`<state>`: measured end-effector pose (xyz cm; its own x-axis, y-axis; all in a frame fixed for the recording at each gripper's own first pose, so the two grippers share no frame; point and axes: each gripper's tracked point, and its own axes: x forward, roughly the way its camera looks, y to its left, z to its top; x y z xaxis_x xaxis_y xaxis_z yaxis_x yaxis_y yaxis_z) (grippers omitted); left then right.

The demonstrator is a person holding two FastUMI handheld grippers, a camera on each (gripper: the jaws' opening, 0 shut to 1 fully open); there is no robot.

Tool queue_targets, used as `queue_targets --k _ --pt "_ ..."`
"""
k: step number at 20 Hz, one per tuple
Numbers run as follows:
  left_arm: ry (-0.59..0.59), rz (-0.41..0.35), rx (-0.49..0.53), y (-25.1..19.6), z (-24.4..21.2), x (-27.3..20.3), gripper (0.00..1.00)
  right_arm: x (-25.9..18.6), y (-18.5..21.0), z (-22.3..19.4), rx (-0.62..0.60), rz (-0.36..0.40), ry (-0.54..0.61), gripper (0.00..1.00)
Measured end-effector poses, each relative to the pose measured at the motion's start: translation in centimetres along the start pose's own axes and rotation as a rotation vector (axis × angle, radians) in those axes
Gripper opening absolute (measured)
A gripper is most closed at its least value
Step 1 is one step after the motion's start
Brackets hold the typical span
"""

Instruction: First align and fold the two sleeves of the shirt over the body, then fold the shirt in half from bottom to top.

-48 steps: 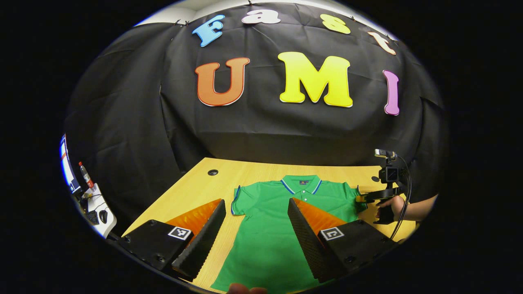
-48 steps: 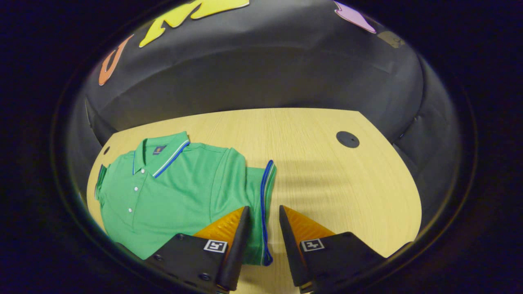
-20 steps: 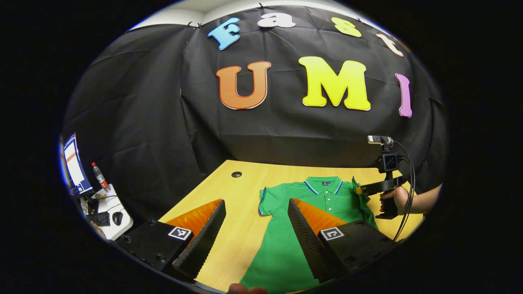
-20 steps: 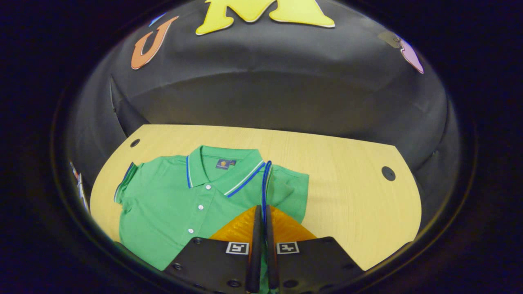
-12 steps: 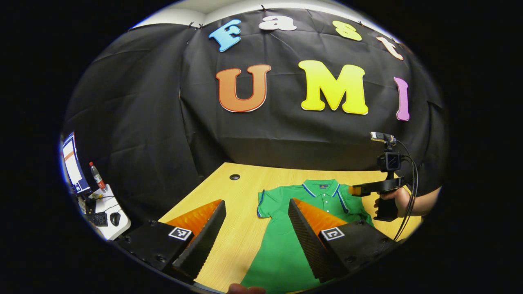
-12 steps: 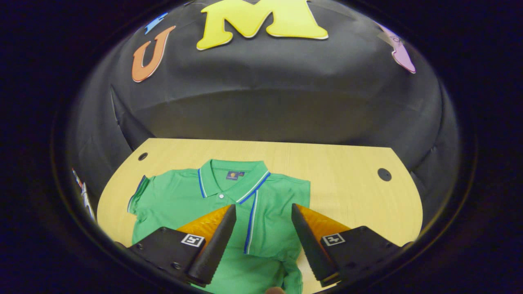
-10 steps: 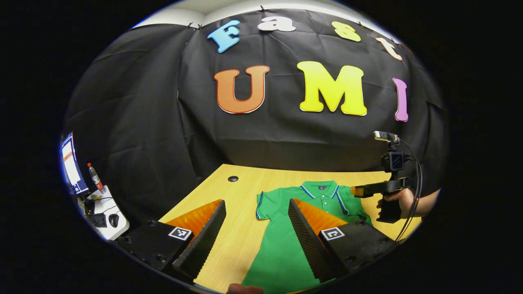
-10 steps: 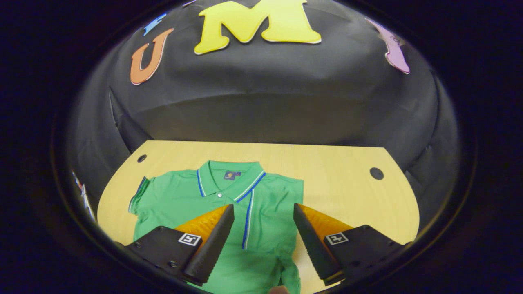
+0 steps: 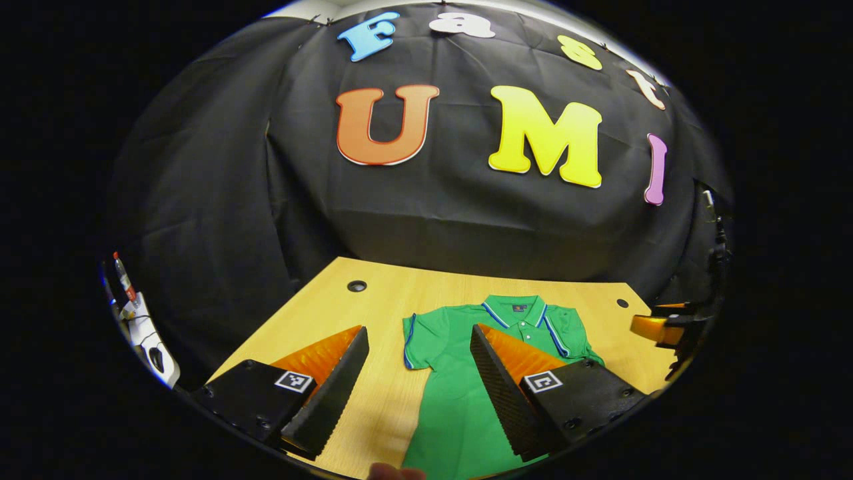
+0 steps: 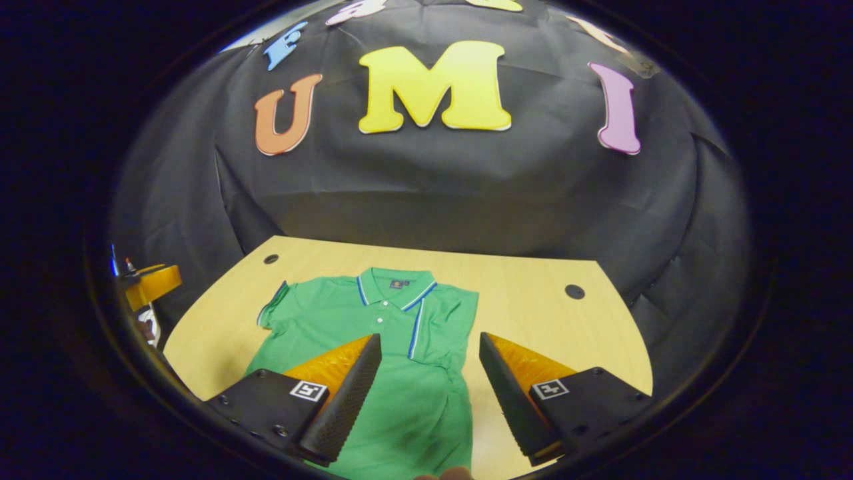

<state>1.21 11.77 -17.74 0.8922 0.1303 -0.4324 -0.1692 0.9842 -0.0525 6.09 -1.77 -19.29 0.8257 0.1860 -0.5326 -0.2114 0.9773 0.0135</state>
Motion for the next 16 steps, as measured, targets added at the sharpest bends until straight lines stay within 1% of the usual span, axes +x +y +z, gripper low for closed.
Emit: queue_targets --k 1,2,3,4,5,9,10,11,12,16 --pt "0.022 -0.011 -0.009 0.2 -0.5 1.2 0.99 -1.1 -0.5 0.3 -0.015 -0.01 -0.016 0.95" --pt "0.053 -0.024 -0.011 0.6 -1.4 2.5 0.99 -2.2 -0.9 0.6 -0.034 -0.018 -0.031 0.92" --pt "0.075 -0.026 -0.015 1.0 -2.0 3.8 0.99 -3.1 -1.4 0.9 -0.052 -0.032 -0.046 0.92" --pt "0.1 -0.027 -0.025 1.4 -2.7 5.3 0.99 -3.8 -2.1 1.0 -0.073 -0.054 -0.058 0.95" --pt "0.128 -0.03 -0.036 1.5 -3.5 6.6 0.99 -4.4 -2.7 1.0 -0.089 -0.073 -0.064 0.95" --pt "0.203 -0.051 -0.078 2.0 -6.3 11.5 0.99 -6.9 -4.3 -0.1 -0.093 -0.12 -0.047 0.95" --pt "0.221 -0.045 -0.065 2.4 -7.1 12.8 0.99 -7.4 -4.7 -0.5 -0.089 -0.131 -0.04 0.95" --pt "0.221 -0.038 -0.043 2.9 -7.5 14.1 0.99 -7.8 -5.0 -0.9 -0.084 -0.137 -0.033 0.92" --pt "0.222 -0.039 -0.025 3.2 -8.0 15.5 0.99 -8.0 -5.3 -1.4 -0.082 -0.144 -0.022 0.95" --pt "0.27 -0.035 0.018 4.1 -10.4 19.1 0.98 -7.7 -6.0 -4.0 -0.064 -0.157 0.046 0.95"
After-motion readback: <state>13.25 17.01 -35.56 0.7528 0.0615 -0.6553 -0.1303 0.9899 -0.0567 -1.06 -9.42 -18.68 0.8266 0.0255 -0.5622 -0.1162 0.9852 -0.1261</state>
